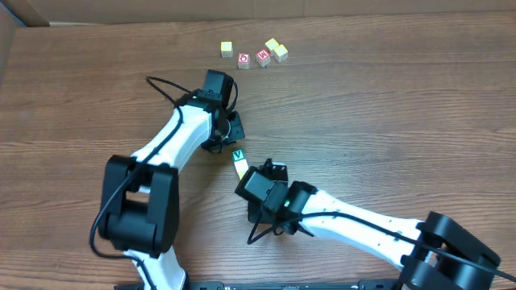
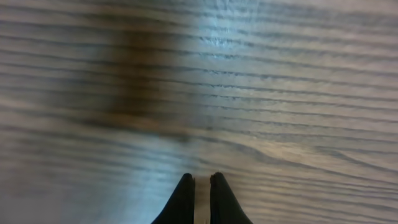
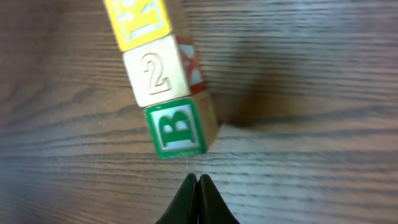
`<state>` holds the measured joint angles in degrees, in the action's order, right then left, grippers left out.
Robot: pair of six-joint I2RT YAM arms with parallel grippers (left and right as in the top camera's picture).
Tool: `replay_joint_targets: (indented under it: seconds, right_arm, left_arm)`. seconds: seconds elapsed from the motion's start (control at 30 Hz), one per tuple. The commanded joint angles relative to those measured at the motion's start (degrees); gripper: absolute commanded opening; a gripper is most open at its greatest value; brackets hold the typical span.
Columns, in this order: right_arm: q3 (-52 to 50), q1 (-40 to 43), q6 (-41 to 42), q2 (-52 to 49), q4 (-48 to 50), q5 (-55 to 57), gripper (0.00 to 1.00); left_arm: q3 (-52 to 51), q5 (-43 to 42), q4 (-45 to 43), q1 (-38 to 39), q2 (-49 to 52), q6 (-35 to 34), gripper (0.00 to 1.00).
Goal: Flip 5 blocks
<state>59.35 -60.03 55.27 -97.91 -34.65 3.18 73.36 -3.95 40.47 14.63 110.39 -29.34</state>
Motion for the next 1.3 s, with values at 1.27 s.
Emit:
replay_joint_targets:
  seconds: [1.27]
  right_arm:
    - [-0.2,-2.2,6.5,-4.6,3.8,-0.3,0.04]
  left_arm:
    - [0.7,-3.6,-2.4,0.4,1.7,5.6,0.04]
